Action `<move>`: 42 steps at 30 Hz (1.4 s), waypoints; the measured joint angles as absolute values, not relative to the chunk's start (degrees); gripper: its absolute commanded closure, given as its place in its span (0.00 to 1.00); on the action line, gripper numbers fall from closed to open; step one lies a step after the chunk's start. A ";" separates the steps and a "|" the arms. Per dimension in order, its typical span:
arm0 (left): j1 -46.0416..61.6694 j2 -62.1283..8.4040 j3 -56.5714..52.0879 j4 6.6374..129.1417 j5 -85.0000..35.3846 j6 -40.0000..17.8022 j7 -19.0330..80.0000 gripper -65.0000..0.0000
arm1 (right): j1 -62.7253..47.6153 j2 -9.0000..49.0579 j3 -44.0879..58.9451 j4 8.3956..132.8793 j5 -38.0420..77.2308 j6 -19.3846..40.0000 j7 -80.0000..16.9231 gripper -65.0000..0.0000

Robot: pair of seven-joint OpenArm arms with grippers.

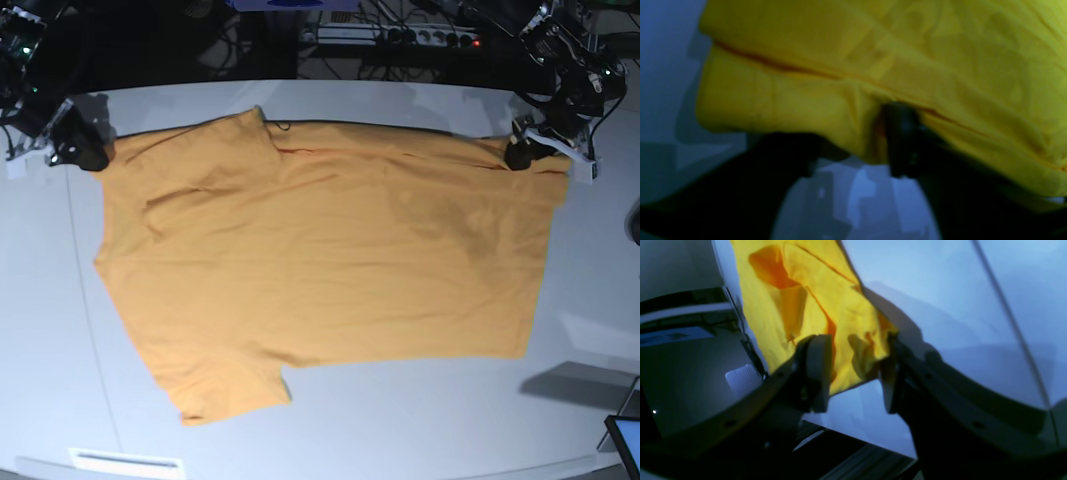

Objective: Fold the T-shirt properly
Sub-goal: 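Pull the folded edge back toward the arms with both grippers, flattening the shirt, then open both grippers and release the collar edge of the shirt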

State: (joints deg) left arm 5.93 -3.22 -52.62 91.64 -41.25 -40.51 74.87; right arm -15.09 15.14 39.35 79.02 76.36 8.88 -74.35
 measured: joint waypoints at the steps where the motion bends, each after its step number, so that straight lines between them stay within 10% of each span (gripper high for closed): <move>1: 5.93 -3.22 -52.62 91.66 -41.25 -40.51 74.76 0.38 | -15.09 15.16 39.35 79.02 76.36 8.88 -74.39 0.62; 8: 8.36 -2.28 -52.62 92.01 -42.52 -40.53 72.66 0.37 | -15.09 15.20 39.44 78.48 76.71 8.91 -74.39 0.61; 16: 13.06 -1.65 -52.97 86.32 -59.57 -42.06 69.82 0.03 | -14.28 16.64 40.12 72.05 81.52 8.75 -75.44 0.61; 42: 24.64 -0.73 -35.24 104.64 -51.57 -39.68 67.07 0.12 | -17.61 15.64 41.34 80.77 71.90 9.32 -67.90 0.62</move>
